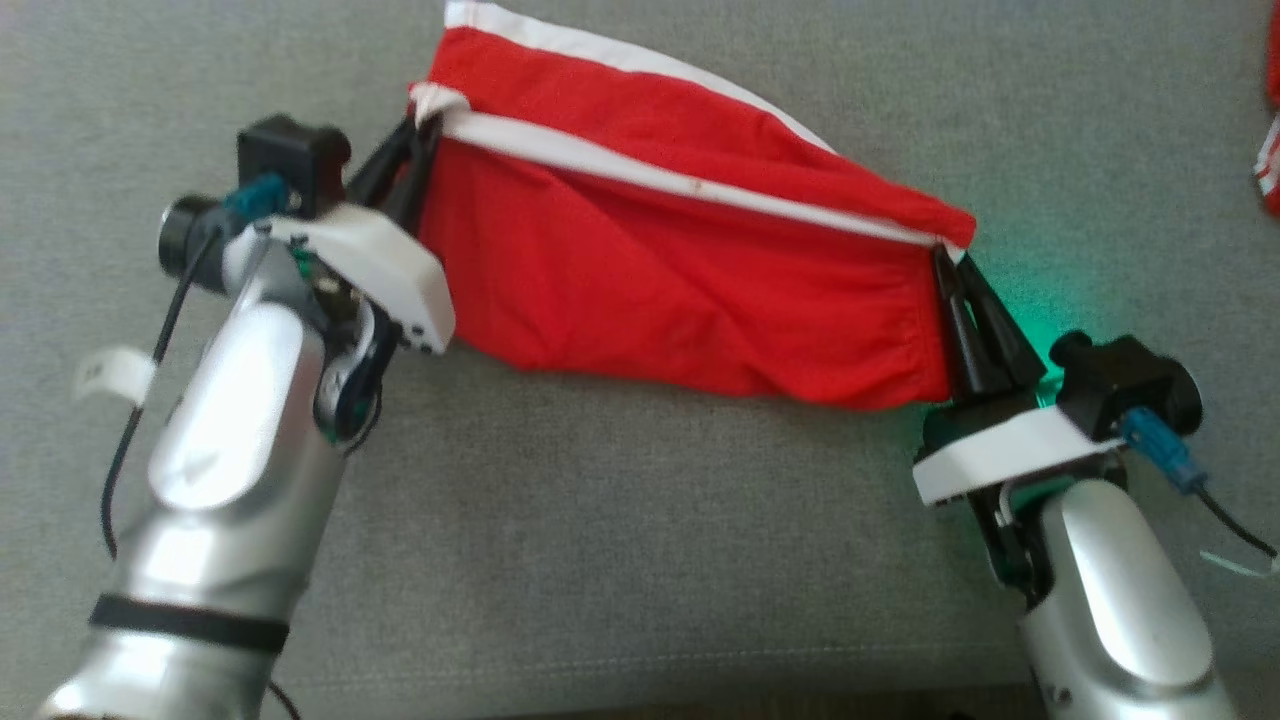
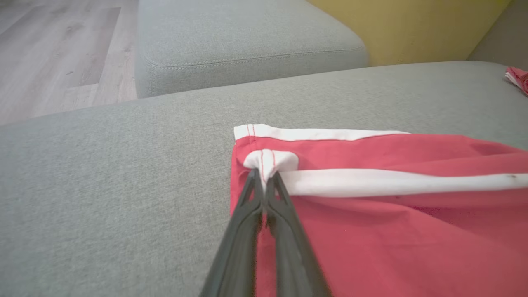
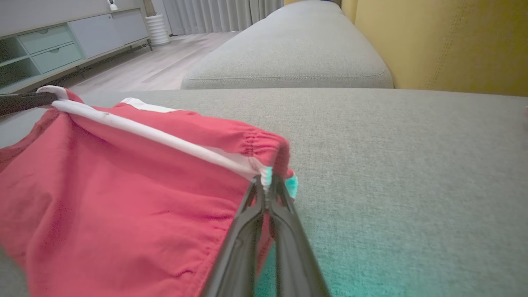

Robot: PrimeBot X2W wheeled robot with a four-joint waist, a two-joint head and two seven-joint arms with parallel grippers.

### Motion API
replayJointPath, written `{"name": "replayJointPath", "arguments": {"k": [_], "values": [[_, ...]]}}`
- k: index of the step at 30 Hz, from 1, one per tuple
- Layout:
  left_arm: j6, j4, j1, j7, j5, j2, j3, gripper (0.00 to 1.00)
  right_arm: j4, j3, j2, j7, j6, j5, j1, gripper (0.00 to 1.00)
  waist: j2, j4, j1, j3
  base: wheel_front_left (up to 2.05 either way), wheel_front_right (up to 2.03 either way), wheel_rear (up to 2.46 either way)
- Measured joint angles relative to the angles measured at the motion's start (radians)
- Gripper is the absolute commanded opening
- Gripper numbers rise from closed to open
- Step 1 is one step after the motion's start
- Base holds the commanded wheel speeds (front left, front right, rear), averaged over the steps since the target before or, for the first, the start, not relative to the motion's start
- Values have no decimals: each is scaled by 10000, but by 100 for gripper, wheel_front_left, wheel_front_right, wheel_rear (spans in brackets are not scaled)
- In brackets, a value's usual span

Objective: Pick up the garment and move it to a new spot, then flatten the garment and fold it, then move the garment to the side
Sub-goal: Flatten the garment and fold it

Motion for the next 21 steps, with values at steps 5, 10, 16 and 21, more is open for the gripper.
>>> {"name": "replayJointPath", "arguments": {"k": [5,10,16,21], "values": [[0,1164,-1022,-313,88,-203,-48,0,410,171,2,-267,0,224,-593,0,0,-139,1,371,0,0,0],[12,2123,-1686,-646,86,-372,-31,0,861,301,2,-412,2,324,-1047,0,0,-231,0,461,0,0,0],[171,2936,-2039,-1551,86,-702,19,100,1229,326,0,-610,0,656,-1297,100,0,-220,-1,442,0,0,0],[169,3246,-2028,-2031,56,-884,10,100,1394,270,0,-765,0,748,-1294,100,0,-92,-2,294,0,0,0]]}}
